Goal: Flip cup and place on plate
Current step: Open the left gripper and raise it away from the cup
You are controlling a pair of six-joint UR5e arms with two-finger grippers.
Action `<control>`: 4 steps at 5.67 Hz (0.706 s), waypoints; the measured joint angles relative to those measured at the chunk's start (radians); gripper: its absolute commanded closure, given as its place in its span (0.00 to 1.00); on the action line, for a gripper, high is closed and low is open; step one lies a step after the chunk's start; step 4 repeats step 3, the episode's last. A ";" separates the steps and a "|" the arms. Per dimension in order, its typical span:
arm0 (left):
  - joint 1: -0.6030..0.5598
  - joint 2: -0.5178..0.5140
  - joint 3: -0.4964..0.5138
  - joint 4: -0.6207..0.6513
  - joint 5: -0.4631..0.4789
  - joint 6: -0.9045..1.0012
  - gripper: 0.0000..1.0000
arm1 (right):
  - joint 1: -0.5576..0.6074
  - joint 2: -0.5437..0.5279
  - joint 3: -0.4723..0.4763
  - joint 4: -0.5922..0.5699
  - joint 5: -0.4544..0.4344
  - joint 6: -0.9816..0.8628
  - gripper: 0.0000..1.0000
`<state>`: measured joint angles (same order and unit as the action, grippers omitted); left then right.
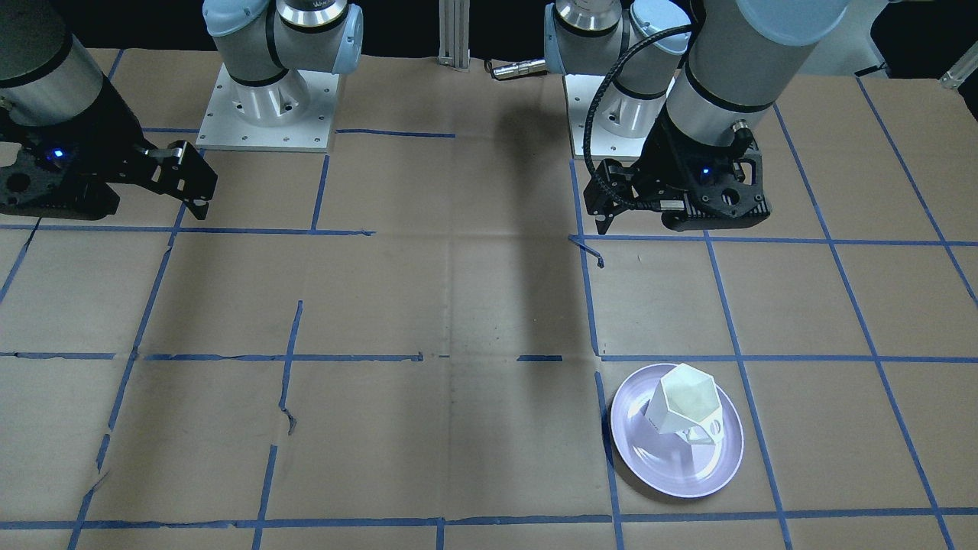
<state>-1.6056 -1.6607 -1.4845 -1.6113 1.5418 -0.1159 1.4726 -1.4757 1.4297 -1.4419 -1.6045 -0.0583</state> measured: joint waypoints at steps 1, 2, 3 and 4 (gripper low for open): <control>-0.001 0.013 -0.004 -0.010 0.000 -0.001 0.01 | 0.000 0.000 0.000 0.000 0.000 0.000 0.00; -0.002 0.019 -0.006 -0.014 0.000 -0.001 0.01 | 0.000 0.000 0.000 0.000 0.000 0.000 0.00; -0.002 0.022 -0.006 -0.014 0.000 -0.001 0.01 | 0.000 0.000 0.000 0.000 0.000 0.000 0.00; -0.002 0.022 -0.006 -0.014 0.000 -0.001 0.01 | 0.000 0.000 0.000 0.000 0.000 0.000 0.00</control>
